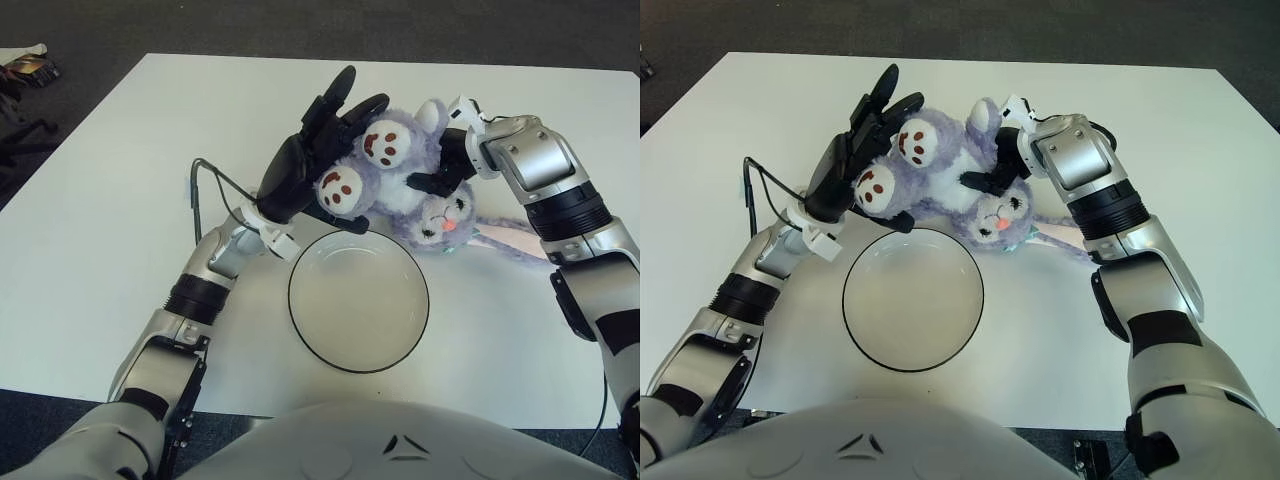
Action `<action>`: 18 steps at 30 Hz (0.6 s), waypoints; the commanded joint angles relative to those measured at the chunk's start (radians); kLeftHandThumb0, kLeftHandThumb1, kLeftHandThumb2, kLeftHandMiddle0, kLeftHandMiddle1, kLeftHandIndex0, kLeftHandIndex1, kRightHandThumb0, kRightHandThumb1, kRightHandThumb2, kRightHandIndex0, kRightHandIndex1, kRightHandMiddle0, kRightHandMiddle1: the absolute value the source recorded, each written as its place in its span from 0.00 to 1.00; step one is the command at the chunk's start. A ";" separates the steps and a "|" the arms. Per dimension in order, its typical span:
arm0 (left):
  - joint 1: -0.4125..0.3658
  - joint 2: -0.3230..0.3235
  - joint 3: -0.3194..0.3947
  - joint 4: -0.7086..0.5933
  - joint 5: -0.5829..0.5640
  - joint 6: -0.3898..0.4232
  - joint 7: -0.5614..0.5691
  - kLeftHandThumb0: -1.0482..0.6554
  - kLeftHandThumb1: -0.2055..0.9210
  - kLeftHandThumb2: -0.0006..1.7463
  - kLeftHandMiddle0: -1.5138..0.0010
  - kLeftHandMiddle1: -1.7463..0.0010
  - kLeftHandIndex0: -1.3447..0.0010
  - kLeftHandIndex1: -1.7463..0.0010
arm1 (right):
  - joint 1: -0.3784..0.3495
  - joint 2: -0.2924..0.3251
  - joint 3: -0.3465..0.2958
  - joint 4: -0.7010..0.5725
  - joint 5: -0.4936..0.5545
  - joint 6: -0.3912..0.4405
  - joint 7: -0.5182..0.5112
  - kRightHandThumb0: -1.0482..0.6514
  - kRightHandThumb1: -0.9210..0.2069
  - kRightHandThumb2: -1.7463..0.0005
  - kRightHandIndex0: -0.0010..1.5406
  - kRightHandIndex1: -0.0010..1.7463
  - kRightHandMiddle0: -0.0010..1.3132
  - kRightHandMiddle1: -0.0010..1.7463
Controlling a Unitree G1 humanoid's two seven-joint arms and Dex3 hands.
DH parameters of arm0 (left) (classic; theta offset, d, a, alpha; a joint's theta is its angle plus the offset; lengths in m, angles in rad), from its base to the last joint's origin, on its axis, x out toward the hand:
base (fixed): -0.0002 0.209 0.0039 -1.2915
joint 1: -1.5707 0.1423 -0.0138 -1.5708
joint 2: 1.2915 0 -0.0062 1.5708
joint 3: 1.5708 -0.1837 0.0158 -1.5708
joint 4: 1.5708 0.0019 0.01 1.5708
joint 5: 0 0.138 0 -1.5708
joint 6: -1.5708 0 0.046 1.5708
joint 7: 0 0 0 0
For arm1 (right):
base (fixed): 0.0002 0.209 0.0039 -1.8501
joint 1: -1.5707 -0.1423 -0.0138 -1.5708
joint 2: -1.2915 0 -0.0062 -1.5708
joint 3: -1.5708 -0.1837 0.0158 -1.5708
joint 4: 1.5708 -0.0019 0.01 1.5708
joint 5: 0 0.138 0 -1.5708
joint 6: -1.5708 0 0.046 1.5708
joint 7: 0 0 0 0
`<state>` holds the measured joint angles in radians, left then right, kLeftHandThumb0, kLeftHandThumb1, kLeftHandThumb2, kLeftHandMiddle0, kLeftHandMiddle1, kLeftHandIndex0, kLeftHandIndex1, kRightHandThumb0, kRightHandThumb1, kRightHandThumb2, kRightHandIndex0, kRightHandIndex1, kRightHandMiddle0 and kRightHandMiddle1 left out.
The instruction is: Put the doll into the plate.
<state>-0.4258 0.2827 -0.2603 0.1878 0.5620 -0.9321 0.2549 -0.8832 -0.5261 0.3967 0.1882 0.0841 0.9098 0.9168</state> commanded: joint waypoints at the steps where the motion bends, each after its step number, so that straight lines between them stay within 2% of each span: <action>1: -0.001 0.006 -0.001 -0.013 -0.019 0.040 -0.055 0.12 0.88 0.22 1.00 1.00 1.00 0.71 | 0.030 -0.003 -0.006 -0.036 -0.024 -0.050 -0.029 0.62 0.54 0.26 0.38 0.95 0.34 1.00; 4: 0.001 -0.010 0.005 -0.020 -0.030 0.088 -0.083 0.11 0.87 0.22 1.00 1.00 1.00 0.71 | 0.055 -0.017 0.003 -0.078 -0.041 -0.089 -0.039 0.62 0.52 0.26 0.33 0.98 0.35 1.00; 8: 0.000 -0.025 0.005 -0.027 -0.044 0.136 -0.115 0.10 0.87 0.23 0.99 1.00 1.00 0.69 | 0.065 -0.021 0.008 -0.102 -0.057 -0.093 -0.048 0.62 0.51 0.26 0.32 1.00 0.35 1.00; 15: 0.020 -0.023 -0.002 -0.043 -0.093 0.200 -0.196 0.10 0.88 0.22 1.00 1.00 1.00 0.84 | 0.082 -0.013 0.014 -0.097 -0.093 -0.130 -0.073 0.62 0.50 0.27 0.30 1.00 0.34 1.00; 18: -0.007 -0.035 -0.002 -0.004 -0.083 0.211 -0.196 0.12 0.87 0.22 1.00 1.00 1.00 0.89 | 0.094 -0.023 0.017 -0.118 -0.104 -0.127 -0.075 0.62 0.50 0.27 0.30 1.00 0.34 1.00</action>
<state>-0.4185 0.2541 -0.2608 0.1579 0.4821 -0.7410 0.0674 -0.8078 -0.5374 0.4043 0.0947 -0.0056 0.7941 0.8444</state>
